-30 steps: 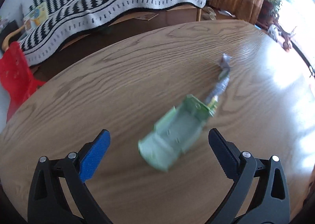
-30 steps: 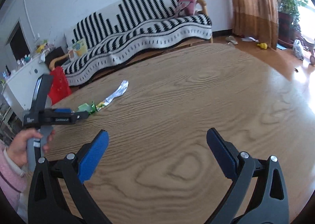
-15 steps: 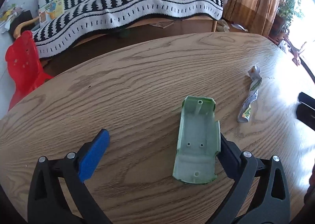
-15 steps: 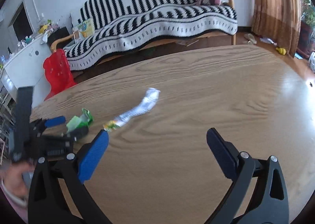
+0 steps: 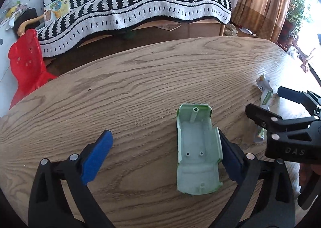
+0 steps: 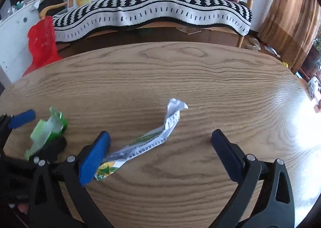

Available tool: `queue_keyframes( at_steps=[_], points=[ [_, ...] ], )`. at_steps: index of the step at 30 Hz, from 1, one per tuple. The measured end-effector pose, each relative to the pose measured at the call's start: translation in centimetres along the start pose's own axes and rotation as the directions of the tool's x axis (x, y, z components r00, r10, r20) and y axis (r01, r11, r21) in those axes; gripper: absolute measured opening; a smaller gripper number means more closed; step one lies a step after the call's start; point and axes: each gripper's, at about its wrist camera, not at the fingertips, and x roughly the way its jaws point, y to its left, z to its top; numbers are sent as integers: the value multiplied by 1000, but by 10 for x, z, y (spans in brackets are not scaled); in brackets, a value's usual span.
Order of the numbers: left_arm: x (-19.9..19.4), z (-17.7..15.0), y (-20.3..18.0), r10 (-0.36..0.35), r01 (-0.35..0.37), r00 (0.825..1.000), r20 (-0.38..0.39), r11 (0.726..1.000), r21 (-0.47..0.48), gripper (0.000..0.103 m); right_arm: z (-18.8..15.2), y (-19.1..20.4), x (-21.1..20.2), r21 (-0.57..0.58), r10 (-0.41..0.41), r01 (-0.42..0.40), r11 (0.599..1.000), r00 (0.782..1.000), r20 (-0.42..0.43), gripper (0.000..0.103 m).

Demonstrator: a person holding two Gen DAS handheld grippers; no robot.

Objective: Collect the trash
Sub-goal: 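Grasp the green plastic tray with the left tool while the right tool grasps the silver wrapper, then carry the green tray and silver wrapper to the bin and release both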

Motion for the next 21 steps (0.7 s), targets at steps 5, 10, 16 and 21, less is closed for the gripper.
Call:
queue_keyframes(
  at_steps=[5, 10, 16, 21],
  points=[
    [-3, -1, -1, 2, -2, 1000, 16, 1000, -1, 61, -5, -1, -3, -5, 8, -8, 1000, 1000, 5, 97],
    [-18, -15, -5, -22, 25, 998, 53, 998, -54, 32, -24, 5, -26, -18, 68, -67, 998, 996, 56, 10],
    [-64, -42, -33, -97, 100, 994, 55, 994, -53, 32, -65, -29, -79, 119, 214, -224, 967, 972, 94, 10],
    [-116, -66, -77, -163, 164, 982, 91, 986, -5, 32, -110, -68, -151, 158, 241, -269, 950, 955, 174, 10]
  ],
)
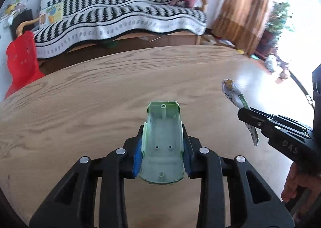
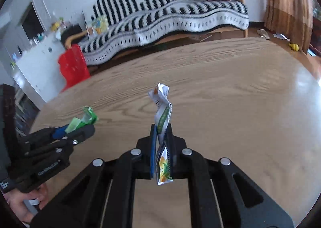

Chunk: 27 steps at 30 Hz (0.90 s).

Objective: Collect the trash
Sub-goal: 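Carry the green tray and silver wrapper to the bin and release both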

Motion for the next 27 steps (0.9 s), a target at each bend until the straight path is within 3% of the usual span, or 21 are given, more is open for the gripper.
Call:
queue_keyframes(
  at_steps=[2, 7, 10, 13, 18, 21, 22, 24, 27],
  points=[
    [-21, -10, -25, -95, 95, 995, 8, 995, -19, 32, -21, -12, -52, -17, 8, -7, 1000, 999, 46, 10],
    [-66, -40, -104, -242, 241, 970, 15, 969, 58, 32, -77, -55, -158, -39, -101, 106, 994, 988, 115, 10],
    [-81, -68, -158, -343, 345, 939, -32, 935, 80, 32, -111, -104, -211, 76, -192, 182, 980, 969, 154, 10],
    [-77, -106, -210, -420, 431, 898, -129, 900, 71, 32, -154, -160, -240, 238, -195, 163, 957, 974, 116, 10],
    [-43, -167, -282, -400, 457, 861, -314, 879, 134, 32, -228, -226, -220, 434, -98, 98, 896, 995, -21, 10],
    [-8, -205, -308, -291, 399, 865, -409, 893, 209, 32, -269, -255, -194, 555, -46, 94, 826, 994, -100, 10],
    [3, -218, -316, -257, 390, 857, -446, 889, 238, 32, -281, -261, -187, 577, -27, 91, 811, 993, -118, 10],
    [18, -228, -322, -231, 388, 847, -480, 884, 260, 32, -293, -268, -179, 592, -9, 94, 800, 989, -145, 10],
    [34, -247, -325, -184, 381, 846, -501, 866, 324, 32, -296, -280, -173, 593, -9, 111, 797, 985, -172, 10]
  ],
)
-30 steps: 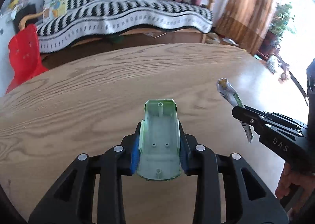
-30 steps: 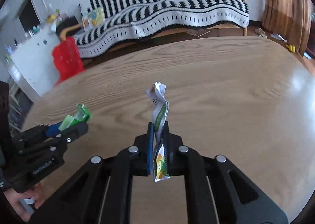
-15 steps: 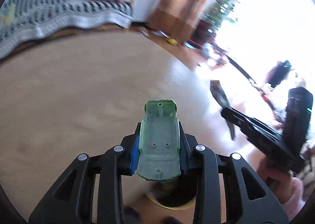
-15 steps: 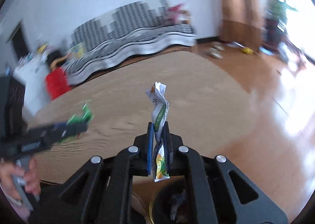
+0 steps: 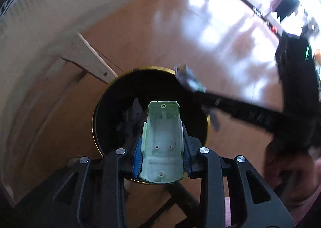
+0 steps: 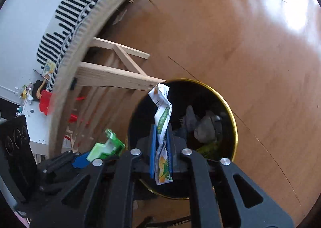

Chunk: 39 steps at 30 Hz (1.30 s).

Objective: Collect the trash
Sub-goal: 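Carry the green tray and silver wrapper to the bin and release both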

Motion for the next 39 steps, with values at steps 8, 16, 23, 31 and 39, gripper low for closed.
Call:
queue_keyframes(
  at_steps=[8, 16, 23, 31, 39],
  points=[
    [12, 1, 20, -37, 36, 998, -43, 999, -25, 32, 4, 14, 17, -18, -10, 10, 1000, 999, -34, 10],
    [5, 1, 14, -41, 40, 998, -38, 999, -27, 32, 2, 18, 19, -31, -21, 20, 999, 999, -35, 10],
    [1, 1, 17, -57, 56, 998, -31, 998, -36, 32, 1, 19, 16, -25, -47, 47, 999, 999, -21, 10],
    [-2, -3, 4, -59, 59, 998, 6, 998, -4, 97, 14, 26, -21, -1, -201, 204, 979, 966, 165, 96],
    [-121, 20, 19, 17, -29, 959, 284, 999, 40, 97, 24, 80, -73, 20, -606, 701, 713, 601, 521, 96]
  ],
)
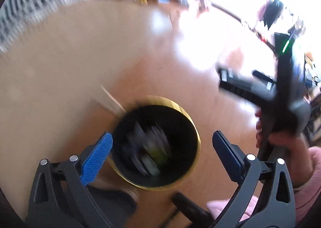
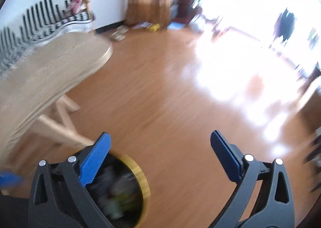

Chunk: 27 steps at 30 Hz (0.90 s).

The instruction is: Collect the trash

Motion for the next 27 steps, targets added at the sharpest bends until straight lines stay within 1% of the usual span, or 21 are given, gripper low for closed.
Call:
queue_keyframes(
  at_steps=[1, 3, 5, 6, 7, 8, 9, 10, 13, 14, 16, 17, 18, 19, 20, 21, 22, 23, 24, 26, 27],
  points=[
    [-18, 8, 10, 43, -42, 998, 49, 999, -10, 97, 10, 9, -5, -17, -15, 15, 1000, 1000, 4, 96],
    [-52, 21, 38, 134, -125, 981, 139, 990, -71, 97, 30, 32, -15, -31, 54, -54, 998, 998, -10, 96],
    [-86, 29, 75, 255, -227, 944, 209, 962, -150, 97, 53, 68, -34, -42, 210, -211, 977, 977, -27, 96],
    [-103, 29, 97, 324, -284, 916, 238, 941, -185, 97, 65, 93, -49, -63, 298, -298, 953, 955, -6, 96],
    [-110, 28, 109, 358, -312, 900, 247, 927, -206, 97, 74, 114, -62, -91, 355, -352, 931, 935, 18, 96],
    [-123, 25, 131, 415, -355, 872, 259, 901, -251, 97, 80, 130, -71, -113, 385, -379, 918, 922, 33, 96],
    [-131, 23, 145, 448, -375, 854, 264, 883, -282, 97, 89, 159, -83, -140, 423, -413, 900, 905, 44, 96],
    [-141, 19, 166, 491, -402, 829, 266, 856, -325, 97, 93, 179, -90, -151, 450, -440, 885, 892, 37, 96],
    [-155, 9, 218, 576, -461, 773, 266, 798, -388, 97, 107, 249, -104, -168, 546, -542, 823, 837, -26, 96],
    [-157, 4, 235, 591, -474, 763, 262, 787, -396, 97, 109, 272, -107, -183, 553, -549, 815, 833, -36, 96],
    [-155, -10, 267, 617, -487, 748, 246, 761, -428, 97, 108, 315, -112, -234, 506, -498, 835, 862, -25, 96],
    [-152, -22, 286, 621, -475, 747, 238, 748, -463, 97, 106, 336, -112, -259, 481, -467, 845, 877, -13, 96],
    [-150, -26, 305, 615, -457, 760, 209, 735, -500, 97, 102, 358, -111, -287, 476, -455, 843, 880, 3, 96],
    [-150, -27, 319, 601, -439, 774, 197, 735, -517, 97, 97, 374, -114, -305, 487, -462, 833, 873, 8, 96],
    [-152, -28, 330, 602, -428, 772, 206, 731, -532, 97, 95, 391, -113, -320, 495, -466, 825, 869, 11, 96],
    [-155, -31, 339, 624, -440, 753, 209, 713, -546, 97, 91, 409, -108, -335, 488, -456, 824, 873, 12, 96],
    [-158, -33, 346, 643, -459, 741, 193, 694, -554, 97, 88, 423, -102, -352, 477, -448, 822, 879, -4, 96],
    [-158, -35, 352, 655, -475, 736, 172, 681, -558, 97, 90, 432, -99, -367, 474, -450, 814, 880, -29, 96],
    [-157, -37, 357, 657, -482, 738, 157, 675, -558, 97, 88, 442, -97, -382, 479, -464, 799, 876, -63, 96],
    [-158, -38, 362, 662, -494, 736, 140, 667, -558, 97, 81, 443, -99, -366, 492, -483, 796, 867, -74, 96],
    [-159, -39, 362, 672, -505, 727, 137, 659, -557, 97, 79, 444, -100, -353, 499, -492, 796, 863, -77, 96]
  ],
)
